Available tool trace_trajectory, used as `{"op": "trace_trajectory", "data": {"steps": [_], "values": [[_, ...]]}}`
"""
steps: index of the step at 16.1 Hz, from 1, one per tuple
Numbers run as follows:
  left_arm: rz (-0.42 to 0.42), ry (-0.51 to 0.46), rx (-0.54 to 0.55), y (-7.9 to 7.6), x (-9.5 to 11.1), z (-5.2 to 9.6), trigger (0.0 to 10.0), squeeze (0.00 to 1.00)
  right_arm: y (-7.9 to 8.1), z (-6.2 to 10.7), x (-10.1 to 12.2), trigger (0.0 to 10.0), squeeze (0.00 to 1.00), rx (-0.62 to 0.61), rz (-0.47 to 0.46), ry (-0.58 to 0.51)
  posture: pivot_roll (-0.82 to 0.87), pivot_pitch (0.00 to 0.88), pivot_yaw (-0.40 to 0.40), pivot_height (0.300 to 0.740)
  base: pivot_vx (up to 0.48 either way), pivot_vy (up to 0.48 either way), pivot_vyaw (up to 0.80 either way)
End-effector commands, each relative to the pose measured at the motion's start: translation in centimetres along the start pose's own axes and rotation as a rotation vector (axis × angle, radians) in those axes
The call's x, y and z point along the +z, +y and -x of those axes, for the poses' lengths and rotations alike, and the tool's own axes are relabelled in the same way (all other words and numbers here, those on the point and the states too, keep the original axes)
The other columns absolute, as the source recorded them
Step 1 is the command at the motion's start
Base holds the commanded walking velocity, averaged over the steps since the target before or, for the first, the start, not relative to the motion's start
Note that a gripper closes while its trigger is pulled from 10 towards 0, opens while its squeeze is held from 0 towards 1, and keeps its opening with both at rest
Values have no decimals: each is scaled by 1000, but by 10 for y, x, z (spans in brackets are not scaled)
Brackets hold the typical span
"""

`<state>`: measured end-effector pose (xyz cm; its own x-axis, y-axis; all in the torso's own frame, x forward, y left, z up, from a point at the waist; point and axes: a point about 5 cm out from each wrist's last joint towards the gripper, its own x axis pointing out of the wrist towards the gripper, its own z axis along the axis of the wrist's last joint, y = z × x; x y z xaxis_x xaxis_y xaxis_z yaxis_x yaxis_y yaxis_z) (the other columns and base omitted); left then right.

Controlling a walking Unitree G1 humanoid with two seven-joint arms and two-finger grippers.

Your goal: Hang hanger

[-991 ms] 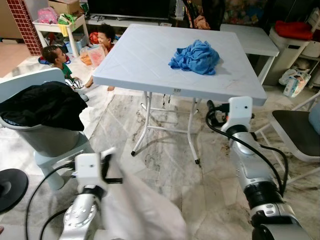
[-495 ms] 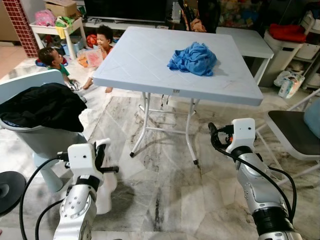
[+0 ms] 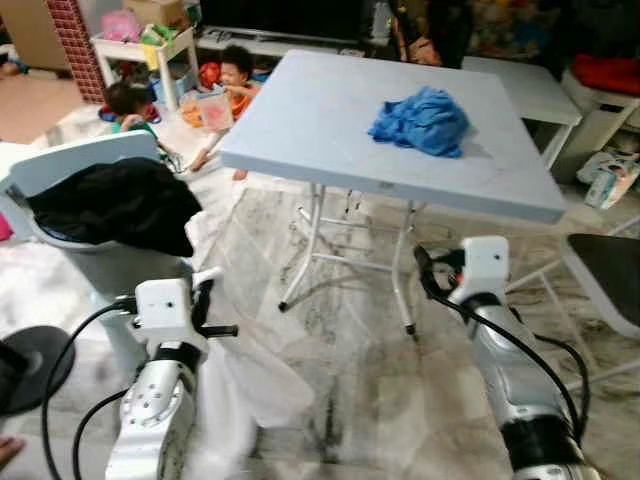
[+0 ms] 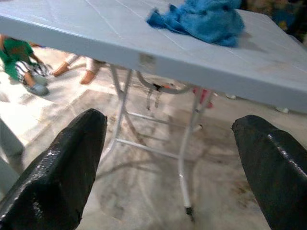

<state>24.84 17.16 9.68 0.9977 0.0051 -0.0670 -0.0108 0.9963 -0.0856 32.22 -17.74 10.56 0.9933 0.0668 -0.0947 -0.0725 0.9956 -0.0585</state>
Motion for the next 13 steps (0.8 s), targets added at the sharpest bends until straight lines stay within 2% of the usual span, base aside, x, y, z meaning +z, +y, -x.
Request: {"op": "trace_trajectory", "data": {"steps": [1, 11, 13], "values": [[-6, -43, -21, -5, 10, -4, 10000, 0, -7, 0, 4, 10000, 0, -26, 6, -8, -9, 0, -52, 740, 0, 480, -406], [10, -51, -42, -12, 14, -9, 10000, 0, -4, -4, 11, 10000, 0, -29, 15, -34, -14, 0, -50, 740, 0, 480, -408], [9, -64, -34, -12, 15, -11, 10000, 0, -3, -6, 13, 10000, 0, -28, 15, -36, -16, 0, -54, 740, 0, 411, 0]]}}
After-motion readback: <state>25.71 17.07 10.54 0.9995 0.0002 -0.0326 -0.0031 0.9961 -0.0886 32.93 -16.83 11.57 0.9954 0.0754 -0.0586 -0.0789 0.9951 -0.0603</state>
